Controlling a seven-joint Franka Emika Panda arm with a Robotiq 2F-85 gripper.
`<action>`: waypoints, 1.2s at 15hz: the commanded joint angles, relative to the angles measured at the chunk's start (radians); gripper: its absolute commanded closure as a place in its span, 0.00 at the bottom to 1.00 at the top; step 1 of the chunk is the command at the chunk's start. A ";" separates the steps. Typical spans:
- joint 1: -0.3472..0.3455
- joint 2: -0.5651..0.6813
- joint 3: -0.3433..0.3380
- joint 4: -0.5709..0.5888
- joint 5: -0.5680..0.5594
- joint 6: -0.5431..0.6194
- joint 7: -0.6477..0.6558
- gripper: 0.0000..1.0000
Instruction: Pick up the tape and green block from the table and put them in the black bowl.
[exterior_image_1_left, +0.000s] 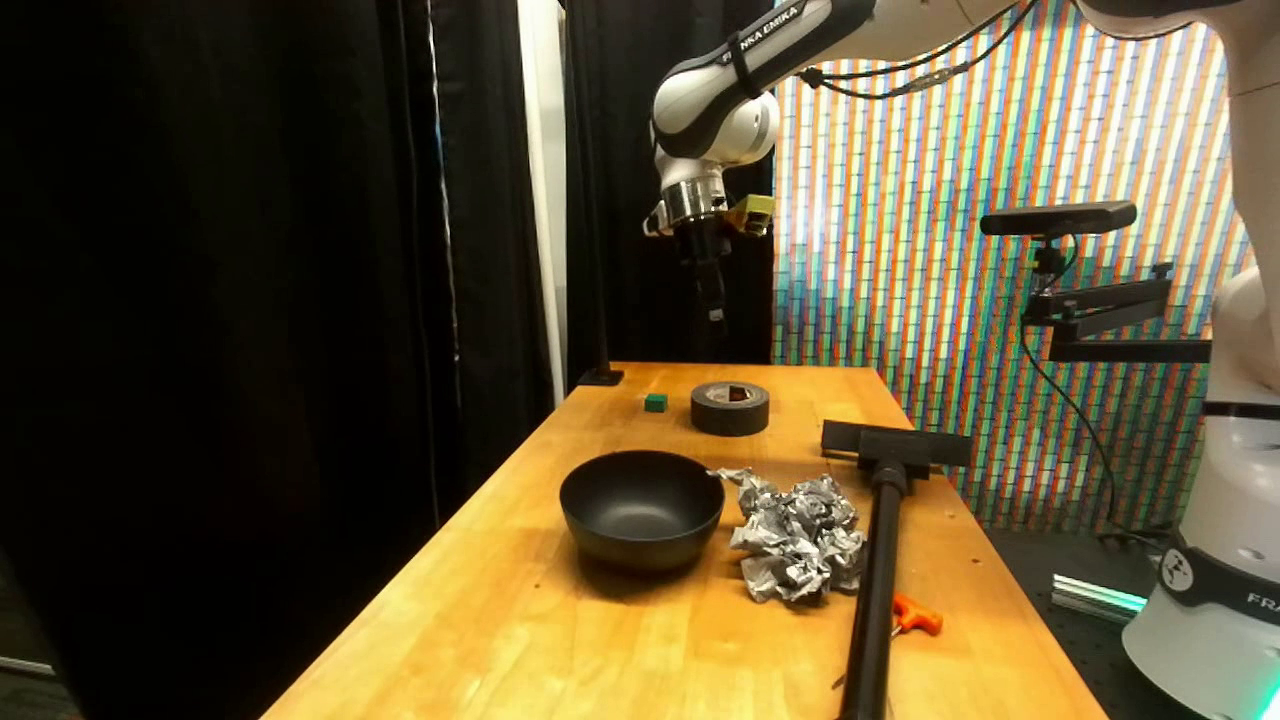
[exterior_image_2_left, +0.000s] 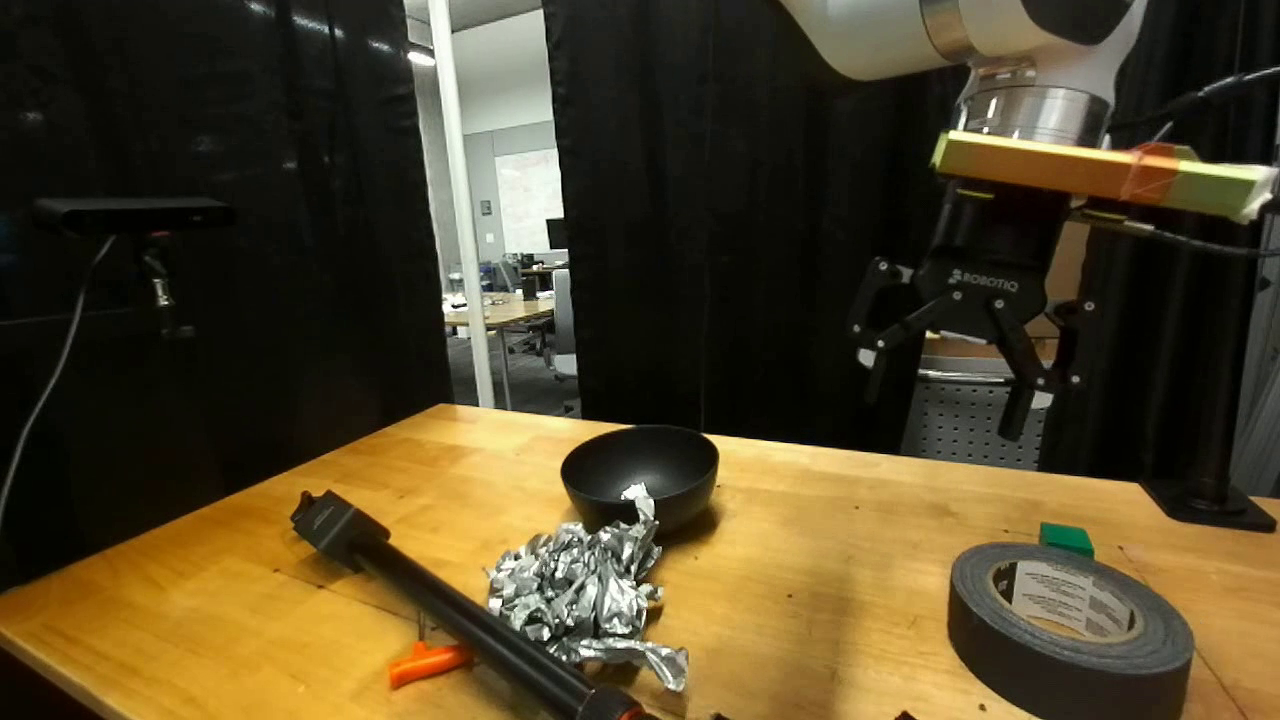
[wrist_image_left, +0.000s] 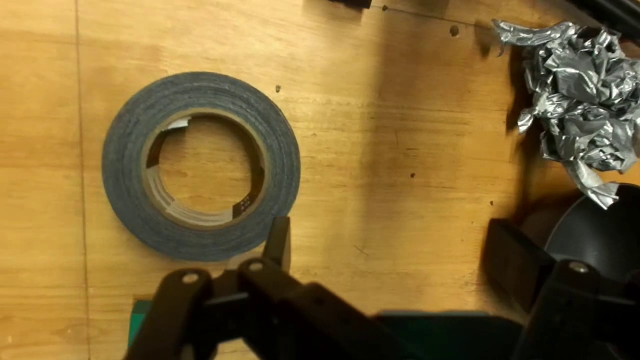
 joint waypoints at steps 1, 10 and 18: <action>-0.032 -0.021 -0.002 0.000 0.014 -0.033 0.035 0.00; -0.032 0.042 0.037 0.018 0.048 -0.046 0.025 0.00; -0.060 0.091 0.034 0.012 0.081 -0.044 0.052 0.00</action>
